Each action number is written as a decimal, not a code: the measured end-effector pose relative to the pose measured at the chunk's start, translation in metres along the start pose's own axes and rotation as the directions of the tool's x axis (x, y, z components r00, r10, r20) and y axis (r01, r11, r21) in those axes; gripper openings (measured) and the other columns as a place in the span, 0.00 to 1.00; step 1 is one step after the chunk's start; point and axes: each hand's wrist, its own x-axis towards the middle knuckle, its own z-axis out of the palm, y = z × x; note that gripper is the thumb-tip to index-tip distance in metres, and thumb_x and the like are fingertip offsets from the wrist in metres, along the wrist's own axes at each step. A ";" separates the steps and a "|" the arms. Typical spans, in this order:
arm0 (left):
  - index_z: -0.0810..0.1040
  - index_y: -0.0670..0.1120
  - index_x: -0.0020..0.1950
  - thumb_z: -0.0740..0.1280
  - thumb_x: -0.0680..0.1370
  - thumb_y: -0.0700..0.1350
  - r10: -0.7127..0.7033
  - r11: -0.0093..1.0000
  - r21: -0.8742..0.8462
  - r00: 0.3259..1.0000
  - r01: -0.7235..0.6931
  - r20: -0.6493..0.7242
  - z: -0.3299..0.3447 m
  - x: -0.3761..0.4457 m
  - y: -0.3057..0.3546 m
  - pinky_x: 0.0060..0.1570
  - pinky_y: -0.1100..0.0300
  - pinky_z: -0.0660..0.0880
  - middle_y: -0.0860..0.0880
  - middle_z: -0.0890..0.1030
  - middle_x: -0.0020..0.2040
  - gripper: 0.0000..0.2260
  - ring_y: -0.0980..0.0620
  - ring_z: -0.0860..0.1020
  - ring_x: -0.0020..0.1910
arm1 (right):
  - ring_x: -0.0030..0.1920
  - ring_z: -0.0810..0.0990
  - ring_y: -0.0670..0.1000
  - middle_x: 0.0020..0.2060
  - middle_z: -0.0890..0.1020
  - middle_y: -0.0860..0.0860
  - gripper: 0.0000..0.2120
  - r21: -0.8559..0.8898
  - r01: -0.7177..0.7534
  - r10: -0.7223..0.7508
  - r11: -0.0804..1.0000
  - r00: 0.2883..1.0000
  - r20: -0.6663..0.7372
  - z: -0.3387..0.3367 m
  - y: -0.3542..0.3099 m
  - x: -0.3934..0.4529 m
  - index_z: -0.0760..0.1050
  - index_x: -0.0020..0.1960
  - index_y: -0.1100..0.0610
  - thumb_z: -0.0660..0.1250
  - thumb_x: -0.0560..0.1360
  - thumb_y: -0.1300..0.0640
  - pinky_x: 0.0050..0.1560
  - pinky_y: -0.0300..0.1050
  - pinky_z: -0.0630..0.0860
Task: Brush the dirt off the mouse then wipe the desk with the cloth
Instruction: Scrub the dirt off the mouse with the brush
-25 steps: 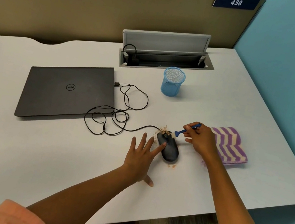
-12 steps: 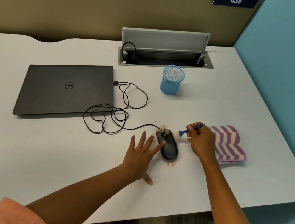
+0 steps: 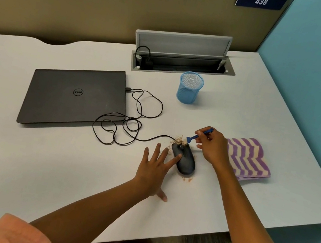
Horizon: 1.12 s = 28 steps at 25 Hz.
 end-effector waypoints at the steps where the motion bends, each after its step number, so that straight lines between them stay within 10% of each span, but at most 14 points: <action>1: 0.33 0.57 0.79 0.74 0.64 0.70 -0.001 1.000 -0.001 1.000 0.001 -0.001 0.000 0.000 0.000 0.71 0.35 0.36 0.43 0.40 0.81 0.61 0.38 0.34 0.77 | 0.42 0.84 0.49 0.45 0.85 0.56 0.08 -0.019 0.001 0.000 1.000 1.000 0.005 -0.003 0.001 0.000 0.79 0.51 0.57 0.65 0.79 0.55 0.45 0.47 0.84; 15: 0.32 0.57 0.79 0.74 0.64 0.70 0.007 1.000 0.000 1.000 -0.007 -0.002 -0.005 -0.003 -0.001 0.72 0.35 0.37 0.43 0.40 0.81 0.61 0.37 0.35 0.78 | 0.48 0.82 0.54 0.50 0.84 0.54 0.05 -0.487 0.087 -0.038 0.869 0.993 0.110 0.011 -0.020 0.002 0.78 0.50 0.54 0.64 0.79 0.56 0.44 0.42 0.75; 28: 0.32 0.56 0.79 0.74 0.65 0.70 0.003 1.000 0.015 1.000 -0.003 -0.003 -0.007 -0.006 0.000 0.72 0.36 0.38 0.42 0.40 0.81 0.61 0.37 0.35 0.78 | 0.50 0.82 0.56 0.52 0.84 0.56 0.08 -0.490 0.134 -0.120 0.861 0.991 0.059 0.022 -0.033 -0.005 0.79 0.55 0.57 0.65 0.77 0.60 0.44 0.39 0.71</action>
